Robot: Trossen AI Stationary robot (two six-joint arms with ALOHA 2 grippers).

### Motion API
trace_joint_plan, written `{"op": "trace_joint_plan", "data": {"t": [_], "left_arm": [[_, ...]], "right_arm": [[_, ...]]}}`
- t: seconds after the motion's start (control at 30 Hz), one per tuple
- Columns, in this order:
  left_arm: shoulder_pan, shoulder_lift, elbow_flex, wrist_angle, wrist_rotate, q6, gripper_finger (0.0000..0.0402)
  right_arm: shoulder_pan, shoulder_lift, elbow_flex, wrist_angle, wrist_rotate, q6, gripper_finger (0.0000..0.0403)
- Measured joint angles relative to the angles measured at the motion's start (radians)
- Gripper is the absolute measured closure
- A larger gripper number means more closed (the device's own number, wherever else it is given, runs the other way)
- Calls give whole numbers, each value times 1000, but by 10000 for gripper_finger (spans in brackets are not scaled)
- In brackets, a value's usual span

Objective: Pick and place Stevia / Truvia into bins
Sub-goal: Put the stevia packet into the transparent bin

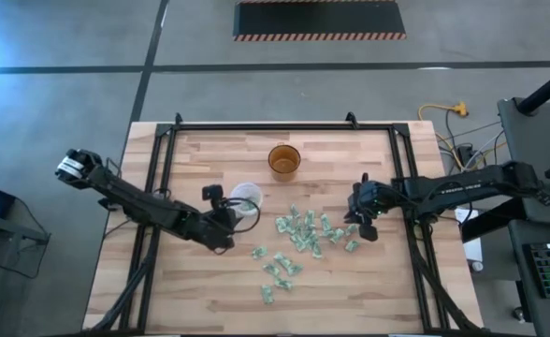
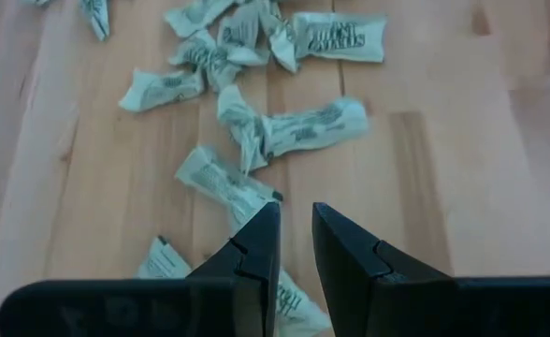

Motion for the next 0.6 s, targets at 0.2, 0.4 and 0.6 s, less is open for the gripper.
{"op": "trace_joint_plan", "data": {"t": [0.2, 0.4, 0.6], "left_arm": [[-20, 1, 0, 2, 0, 0, 217], [-20, 1, 0, 2, -2, 3, 217], [-20, 1, 0, 4, -2, 3, 216]], "right_arm": [[47, -1, -26, 0, -2, 9, 344], [123, 18, -45, 13, 1, -1, 344], [173, 76, -43, 16, 108, 40, 344]]}}
